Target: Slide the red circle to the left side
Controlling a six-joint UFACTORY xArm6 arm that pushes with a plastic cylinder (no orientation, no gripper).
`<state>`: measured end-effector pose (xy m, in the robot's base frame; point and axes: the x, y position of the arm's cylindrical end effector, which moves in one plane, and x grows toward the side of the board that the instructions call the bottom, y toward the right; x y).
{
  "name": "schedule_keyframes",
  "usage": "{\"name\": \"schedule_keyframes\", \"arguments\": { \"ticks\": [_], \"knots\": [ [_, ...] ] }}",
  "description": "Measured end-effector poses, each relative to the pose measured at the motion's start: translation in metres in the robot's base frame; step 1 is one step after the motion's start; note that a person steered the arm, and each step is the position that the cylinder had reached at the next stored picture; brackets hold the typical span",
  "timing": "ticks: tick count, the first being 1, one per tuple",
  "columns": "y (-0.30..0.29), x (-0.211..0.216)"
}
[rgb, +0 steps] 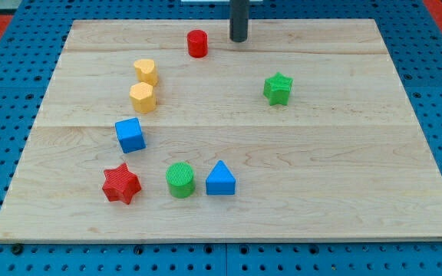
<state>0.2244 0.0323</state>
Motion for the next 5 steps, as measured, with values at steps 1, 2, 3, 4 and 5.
{"name": "schedule_keyframes", "arguments": {
  "ticks": [1, 2, 3, 4, 5],
  "knots": [
    [-0.040, 0.001],
    [-0.020, 0.002],
    [-0.006, 0.026],
    [-0.021, 0.025],
    [-0.056, 0.023]
  ]
}}
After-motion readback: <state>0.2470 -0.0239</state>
